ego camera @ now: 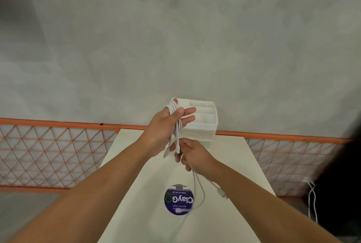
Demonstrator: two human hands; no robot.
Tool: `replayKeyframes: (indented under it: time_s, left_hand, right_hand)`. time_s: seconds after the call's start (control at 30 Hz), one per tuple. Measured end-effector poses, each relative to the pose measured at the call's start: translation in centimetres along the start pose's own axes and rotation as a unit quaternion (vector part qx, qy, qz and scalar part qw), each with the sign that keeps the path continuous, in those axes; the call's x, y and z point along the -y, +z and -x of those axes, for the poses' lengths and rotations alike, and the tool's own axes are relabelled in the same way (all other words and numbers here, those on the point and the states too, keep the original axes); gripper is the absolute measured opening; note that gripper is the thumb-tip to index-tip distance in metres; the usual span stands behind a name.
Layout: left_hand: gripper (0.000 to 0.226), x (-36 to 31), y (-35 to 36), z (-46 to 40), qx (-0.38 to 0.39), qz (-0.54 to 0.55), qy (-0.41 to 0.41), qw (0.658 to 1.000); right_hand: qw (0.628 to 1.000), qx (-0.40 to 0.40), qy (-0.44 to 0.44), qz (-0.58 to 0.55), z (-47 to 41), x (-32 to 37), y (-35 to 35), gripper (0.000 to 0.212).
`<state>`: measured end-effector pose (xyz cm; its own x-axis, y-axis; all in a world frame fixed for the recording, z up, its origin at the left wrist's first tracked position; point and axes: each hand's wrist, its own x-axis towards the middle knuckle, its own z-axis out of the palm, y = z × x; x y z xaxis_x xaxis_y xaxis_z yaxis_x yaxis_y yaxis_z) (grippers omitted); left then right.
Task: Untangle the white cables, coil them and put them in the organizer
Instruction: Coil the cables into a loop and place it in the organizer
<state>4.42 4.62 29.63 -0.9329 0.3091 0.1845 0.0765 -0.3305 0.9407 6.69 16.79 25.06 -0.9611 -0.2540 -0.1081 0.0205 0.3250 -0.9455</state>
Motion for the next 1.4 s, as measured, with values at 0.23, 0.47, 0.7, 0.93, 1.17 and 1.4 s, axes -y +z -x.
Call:
replayKeyframes:
  time_s: [0.23,0.47,0.7,0.93,1.17,1.4]
  left_hand:
    - [0.057,2.7,-1.0,0.4,0.083,-0.384,0.071,0.917]
    - [0.054,2.7,-2.0,-0.7,0.029,-0.441,0.079,0.893]
    - [0.041,2.5,-2.8,0.0,0.081,-0.52,-0.003,0.85]
    - [0.042,2.0,-1.1,3.4,0.159,-0.318,-0.192,0.915]
    - [0.064,1.1,0.3,3.8,0.16,-0.075,-0.187,0.966]
    - [0.064,-0.1,0.5,3.8,0.164,0.066,-0.167,0.97]
  right_hand:
    - [0.981,0.082,0.122,0.124,0.3,1.5,-2.6,0.035]
    - [0.904,0.062,0.011,0.424,0.8,1.2,-1.9,0.034]
    - [0.782,0.052,-0.14,0.606,1.4,2.7,-3.4,0.032]
    - [0.85,0.038,-0.175,0.495,1.7,3.5,-5.9,0.052]
    - [0.948,-0.005,-0.17,0.268,1.5,3.6,-6.0,0.076]
    - [0.988,-0.067,-0.117,0.079,1.5,3.9,-5.3,0.066]
